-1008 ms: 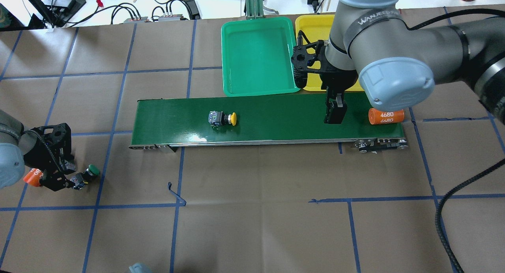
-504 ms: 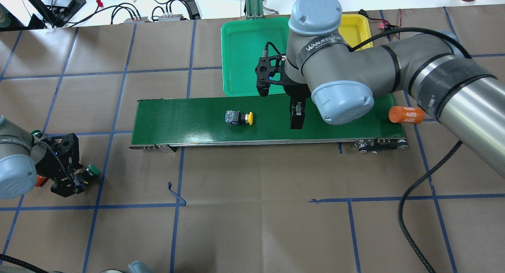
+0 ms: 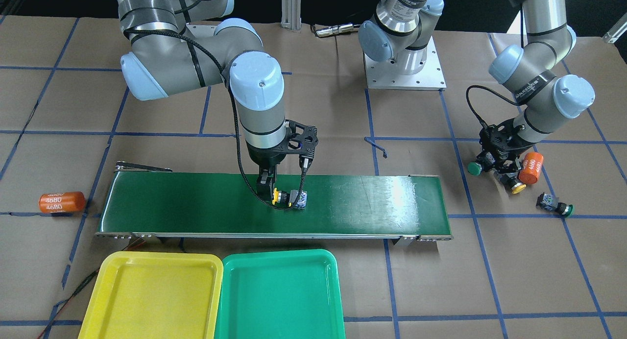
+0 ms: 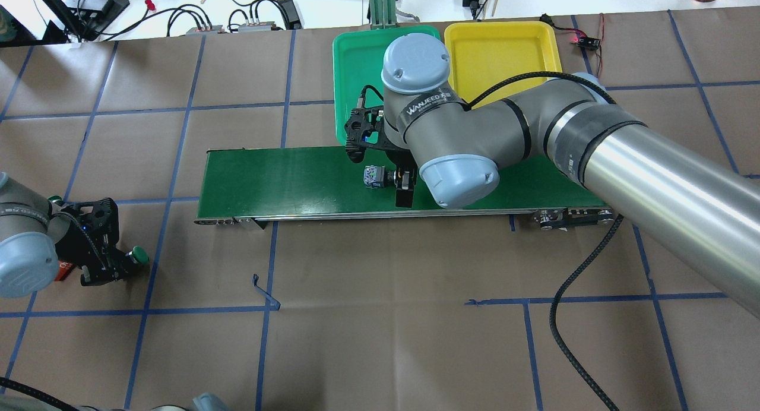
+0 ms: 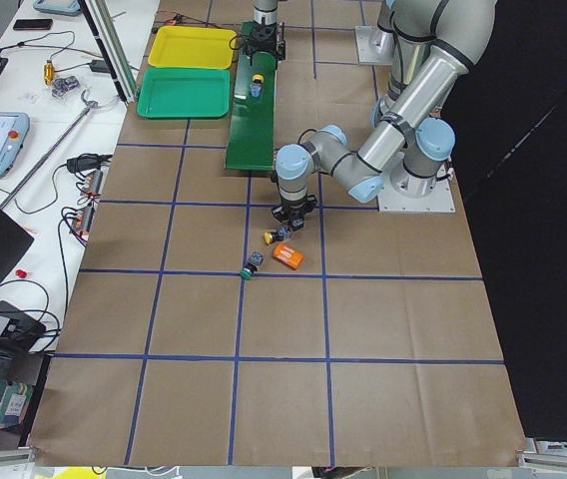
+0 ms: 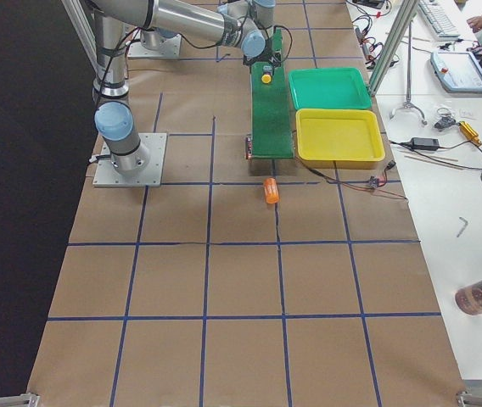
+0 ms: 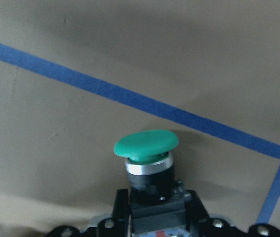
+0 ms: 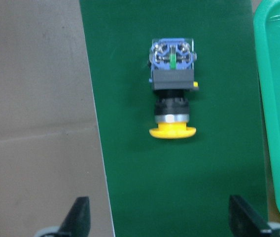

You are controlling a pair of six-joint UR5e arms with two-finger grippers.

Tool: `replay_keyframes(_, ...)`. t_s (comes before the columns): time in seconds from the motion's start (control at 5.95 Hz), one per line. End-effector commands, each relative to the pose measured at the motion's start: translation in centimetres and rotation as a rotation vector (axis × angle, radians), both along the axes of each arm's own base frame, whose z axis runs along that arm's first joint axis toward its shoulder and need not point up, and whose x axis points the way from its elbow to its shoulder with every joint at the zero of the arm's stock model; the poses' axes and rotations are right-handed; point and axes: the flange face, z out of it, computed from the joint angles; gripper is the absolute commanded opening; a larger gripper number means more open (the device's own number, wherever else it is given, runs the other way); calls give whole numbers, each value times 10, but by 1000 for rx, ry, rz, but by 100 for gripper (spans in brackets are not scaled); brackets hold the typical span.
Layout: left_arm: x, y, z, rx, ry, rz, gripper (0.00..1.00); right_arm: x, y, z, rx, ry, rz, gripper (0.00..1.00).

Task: Sort buttons by color to trays
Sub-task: 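Grasp a green-capped button with left gripper while right grasps yellow button on belt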

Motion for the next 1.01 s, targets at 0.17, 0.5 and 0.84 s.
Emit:
replay_keyframes(0.17, -48, -67, 71, -98, -64, -168, 1, -22, -12, -12, 8, 29, 94, 100)
replay_keyframes(0.5, -125, -115, 108, -121, -26, -317, 1, -63, -31, -18, 26, 34, 72, 100)
replay_keyframes(0.84, -195, -119, 103, -109, 12, -298, 3, -99, -32, -36, 66, 38, 60, 77)
